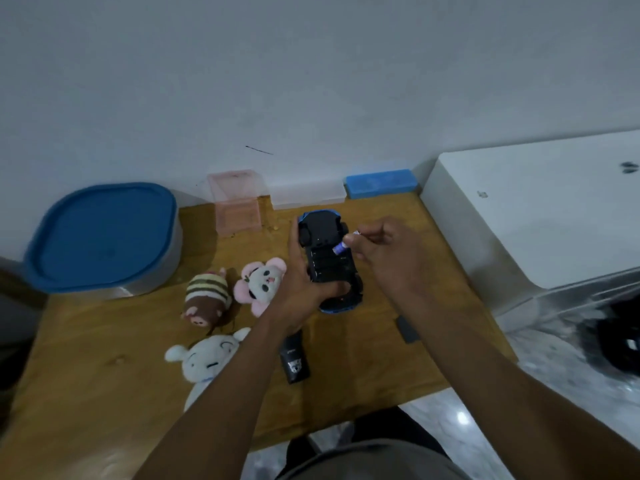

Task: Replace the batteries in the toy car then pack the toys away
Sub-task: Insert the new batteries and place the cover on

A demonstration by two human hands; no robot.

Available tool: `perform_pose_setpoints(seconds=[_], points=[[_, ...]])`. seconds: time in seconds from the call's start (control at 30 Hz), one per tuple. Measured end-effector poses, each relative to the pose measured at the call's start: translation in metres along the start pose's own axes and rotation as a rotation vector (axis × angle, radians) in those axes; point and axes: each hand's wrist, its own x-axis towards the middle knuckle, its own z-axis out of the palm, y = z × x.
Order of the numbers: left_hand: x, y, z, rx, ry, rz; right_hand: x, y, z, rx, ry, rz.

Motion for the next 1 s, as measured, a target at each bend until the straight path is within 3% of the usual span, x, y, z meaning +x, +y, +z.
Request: perform_pose_setpoints(seconds=[0.2,0.43,0.5,0.67,0.73,0.9,1.0], points=[[-0.005,0.008,-0.010,-0.033,0.014,0.029,-0.008,0.004,0.029,-0.220,0.116,-0.169],[-0.010,0.011,-0.019,-0.066,0.040,0.067,-0.006,0.003,0.042,-0.484,-0.080,-0.245],[-0.014,0.005,-0.023,-0.050,0.033,0.025,-0.005,-0.001,0.039,-0.450,-0.152,-0.154],[-0.025,-0.002,-0.028,-0.097,-0.034,0.048,0.006,-0.004,0.026,0.117,-0.399,0.539],[-0.023,-0.002,-0.027,-0.082,-0.080,0.034,0.010,-0.002,0.025,0.118,-0.469,0.580],[-0.002,-0.008,-0.019,-0.069,-0.062,0.000,0.039,0.018,0.047,-0.195,-0.356,0.529],[0.013,-0.019,-0.020,-0.117,0.030,-0.072,0.066,0.018,0.047,-0.289,-0.526,0.530]])
